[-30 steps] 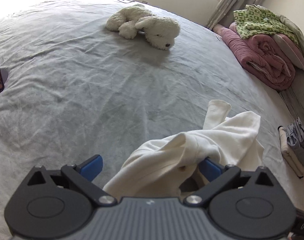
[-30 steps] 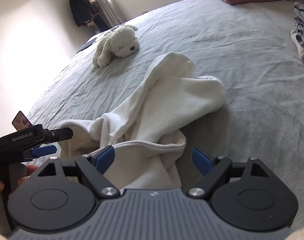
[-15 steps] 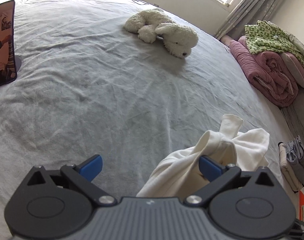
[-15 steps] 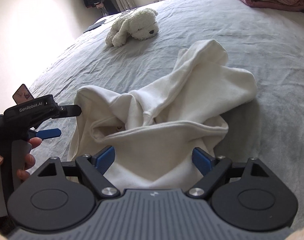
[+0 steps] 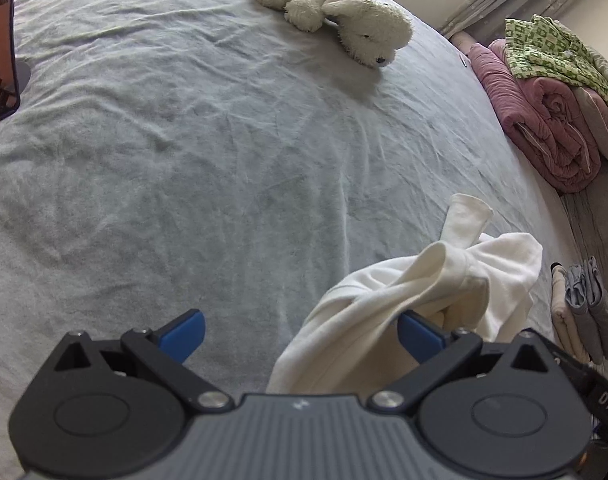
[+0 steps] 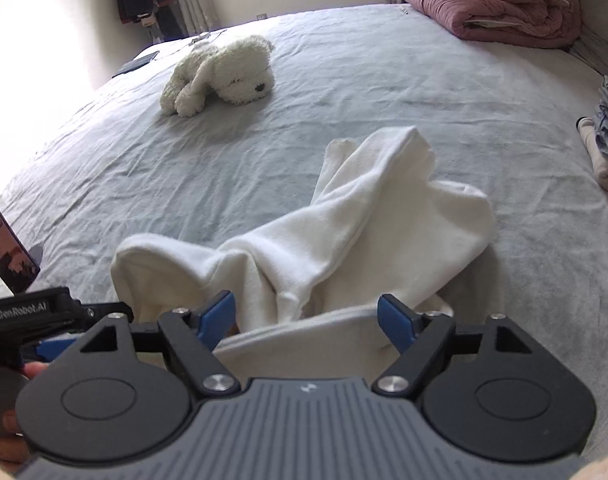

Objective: Fold clothes
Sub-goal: 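Lower the right gripper onto the shirt and pinch a fold of fabric, then close the left gripper on the shirt while the right gripper holds its fold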

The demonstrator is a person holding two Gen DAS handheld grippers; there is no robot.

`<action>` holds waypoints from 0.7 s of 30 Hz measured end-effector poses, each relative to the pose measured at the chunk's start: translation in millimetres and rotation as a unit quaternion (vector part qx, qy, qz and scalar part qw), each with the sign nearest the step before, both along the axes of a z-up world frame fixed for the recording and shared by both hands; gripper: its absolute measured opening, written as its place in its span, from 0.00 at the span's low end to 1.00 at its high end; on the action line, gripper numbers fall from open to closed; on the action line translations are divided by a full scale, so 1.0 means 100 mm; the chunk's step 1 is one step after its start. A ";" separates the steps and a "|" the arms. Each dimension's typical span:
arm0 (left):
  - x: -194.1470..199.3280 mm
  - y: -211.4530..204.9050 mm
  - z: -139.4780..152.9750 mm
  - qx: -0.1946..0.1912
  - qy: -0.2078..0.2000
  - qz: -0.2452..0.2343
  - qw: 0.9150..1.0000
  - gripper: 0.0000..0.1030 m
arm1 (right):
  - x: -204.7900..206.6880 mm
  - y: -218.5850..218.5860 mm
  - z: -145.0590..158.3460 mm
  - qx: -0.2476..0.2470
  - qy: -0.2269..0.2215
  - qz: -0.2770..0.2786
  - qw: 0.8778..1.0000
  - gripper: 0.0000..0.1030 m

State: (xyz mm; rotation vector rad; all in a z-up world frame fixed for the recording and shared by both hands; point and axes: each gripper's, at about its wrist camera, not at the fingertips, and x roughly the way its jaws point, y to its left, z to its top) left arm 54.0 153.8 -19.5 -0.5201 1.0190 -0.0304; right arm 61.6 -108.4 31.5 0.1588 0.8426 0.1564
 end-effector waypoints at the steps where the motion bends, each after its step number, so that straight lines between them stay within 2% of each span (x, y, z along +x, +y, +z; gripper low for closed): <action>1: 0.02 -0.04 0.02 0.003 -0.006 -0.003 1.000 1.00 | 0.00 -0.04 0.07 0.003 -0.007 -0.006 1.000 0.78; 2: 0.03 -0.07 0.05 0.009 -0.014 -0.002 1.000 0.99 | 0.01 -0.08 0.13 0.005 -0.015 -0.012 1.000 0.75; 5: 0.05 -0.18 0.12 0.028 -0.042 0.001 0.999 0.99 | 0.10 -0.16 0.11 0.042 0.004 -0.027 0.999 0.70; 9: 0.08 -0.31 0.15 0.036 -0.065 -0.012 0.997 0.96 | 0.29 -0.21 -0.15 0.115 0.051 -0.049 0.991 0.63; 10: 0.10 -0.34 0.14 0.038 -0.067 -0.014 0.997 0.94 | 0.33 -0.22 -0.23 0.133 0.060 -0.059 0.988 0.59; 12: 0.14 -0.38 0.11 0.037 -0.065 -0.021 0.997 0.90 | 0.41 -0.25 -0.37 0.167 0.077 -0.079 0.980 0.43; 13: 0.16 -0.39 0.10 0.036 -0.063 -0.024 0.997 0.87 | 0.45 -0.26 -0.43 0.184 0.084 -0.089 0.975 0.23; 14: 0.17 -0.39 0.08 0.034 -0.059 -0.025 0.997 0.85 | 0.48 -0.28 -0.45 0.200 0.087 -0.098 0.971 0.11; 16: 0.19 -0.37 0.05 0.030 -0.053 -0.021 0.998 0.74 | 0.54 -0.27 -0.37 0.223 0.080 -0.101 0.966 0.10; 17: 0.20 -0.35 0.04 0.028 -0.051 -0.017 0.998 0.70 | 0.57 -0.24 -0.29 0.225 0.071 -0.094 0.967 0.09; 21: 0.16 -0.19 0.04 0.007 -0.053 0.007 0.999 0.45 | 0.71 -0.08 0.03 0.227 0.038 -0.065 0.971 0.09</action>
